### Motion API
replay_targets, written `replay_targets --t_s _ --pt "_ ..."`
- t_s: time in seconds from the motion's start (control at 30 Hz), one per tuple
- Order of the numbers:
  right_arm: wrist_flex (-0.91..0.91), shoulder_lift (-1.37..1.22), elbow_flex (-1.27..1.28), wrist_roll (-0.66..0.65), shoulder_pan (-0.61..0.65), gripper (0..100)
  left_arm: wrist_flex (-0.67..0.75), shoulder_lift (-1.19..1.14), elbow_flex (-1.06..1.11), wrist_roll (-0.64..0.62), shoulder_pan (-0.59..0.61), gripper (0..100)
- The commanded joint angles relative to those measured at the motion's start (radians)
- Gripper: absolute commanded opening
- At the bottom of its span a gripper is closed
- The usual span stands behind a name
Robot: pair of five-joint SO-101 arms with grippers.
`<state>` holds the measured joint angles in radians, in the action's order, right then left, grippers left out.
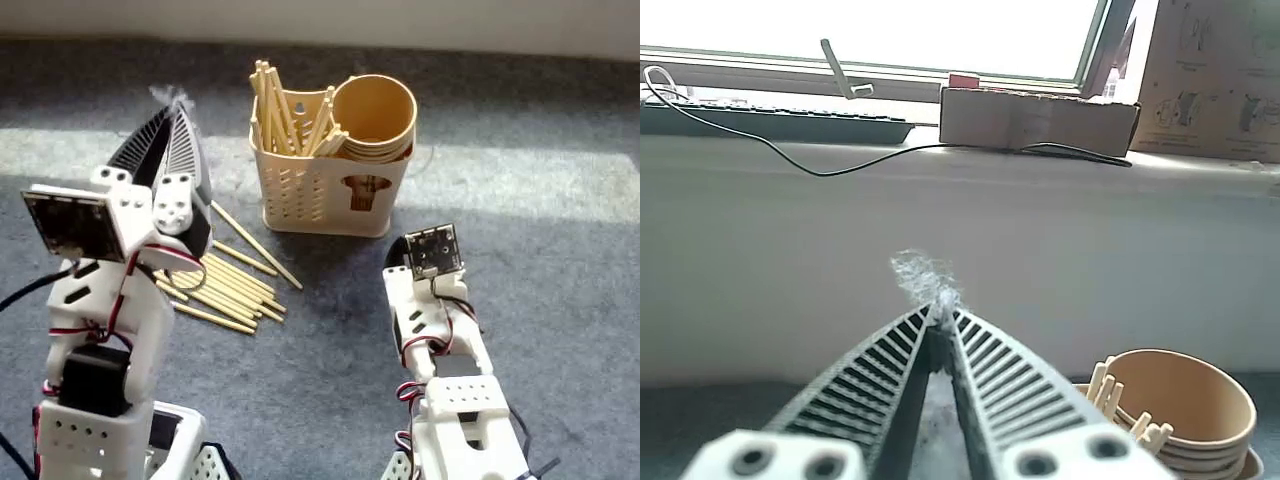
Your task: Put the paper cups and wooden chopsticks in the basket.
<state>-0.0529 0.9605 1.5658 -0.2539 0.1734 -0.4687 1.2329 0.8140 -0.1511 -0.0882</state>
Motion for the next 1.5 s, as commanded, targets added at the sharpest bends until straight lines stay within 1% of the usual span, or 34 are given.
replay_targets --t_s 0.0,0.13,0.4,0.5,0.73,0.87,1.03,1.17,1.33,1.47 --pt "-0.030 0.013 -0.005 -0.009 0.010 2.3 0.002 0.127 0.090 0.009 0.013 1" --pt "-0.030 0.013 -0.005 -0.009 0.010 2.3 0.000 0.257 0.232 0.009 0.021 1" --pt "-0.030 0.013 -0.005 -0.009 0.010 2.3 -0.002 0.529 0.469 0.008 0.154 1" --pt "-0.030 0.015 -0.005 -0.009 0.010 2.3 -0.032 0.604 0.536 0.008 0.194 1" --pt "-0.030 0.015 -0.005 -0.009 0.010 2.3 -0.104 0.595 0.588 0.008 0.305 1" --pt "-0.030 0.015 -0.005 -0.009 0.010 2.3 -0.160 0.595 0.657 0.008 0.374 1" --pt "-0.030 0.015 -0.005 -0.009 0.010 2.3 -0.169 0.595 0.805 0.009 0.441 1" --pt "-0.030 0.015 -0.005 -0.009 0.010 2.3 -0.173 0.588 0.883 0.009 0.461 1" --pt "-0.030 0.015 -0.005 -0.009 0.010 2.3 -0.278 0.588 0.881 0.009 0.456 1" --pt "-0.030 0.015 -0.005 -0.009 0.010 2.3 -0.413 0.588 0.881 0.009 0.461 1"
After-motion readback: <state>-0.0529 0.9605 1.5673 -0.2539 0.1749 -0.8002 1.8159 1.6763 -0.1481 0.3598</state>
